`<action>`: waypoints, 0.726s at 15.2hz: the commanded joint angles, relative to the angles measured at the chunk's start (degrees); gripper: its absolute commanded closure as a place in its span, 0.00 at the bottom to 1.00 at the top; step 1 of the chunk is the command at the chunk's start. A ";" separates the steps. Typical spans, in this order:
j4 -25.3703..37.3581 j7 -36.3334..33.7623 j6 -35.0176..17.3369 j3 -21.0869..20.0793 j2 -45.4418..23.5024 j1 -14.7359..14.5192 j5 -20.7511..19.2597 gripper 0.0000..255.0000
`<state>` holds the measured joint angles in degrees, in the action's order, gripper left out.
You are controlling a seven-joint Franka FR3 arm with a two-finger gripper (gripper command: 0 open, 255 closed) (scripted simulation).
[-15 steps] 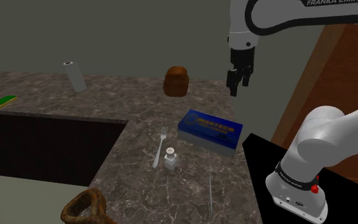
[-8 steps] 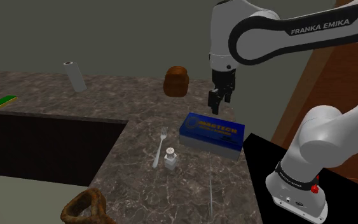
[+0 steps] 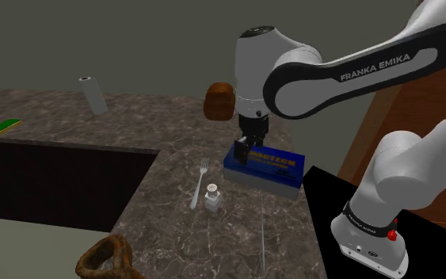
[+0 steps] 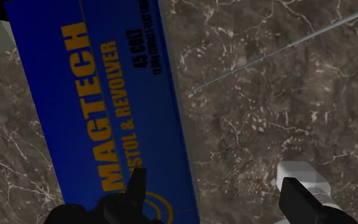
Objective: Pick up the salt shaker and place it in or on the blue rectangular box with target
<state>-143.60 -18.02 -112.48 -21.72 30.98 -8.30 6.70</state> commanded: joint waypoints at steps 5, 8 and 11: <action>2.27 -6.76 -10.19 -7.71 -9.97 -0.48 -2.12 0.00; 4.50 -11.21 -14.45 -11.64 -15.79 -0.01 -5.41 0.00; 6.61 -15.30 -17.19 -14.49 -20.62 0.48 -9.23 0.00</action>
<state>-137.43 -32.20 -128.68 -35.47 11.72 -7.97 -1.41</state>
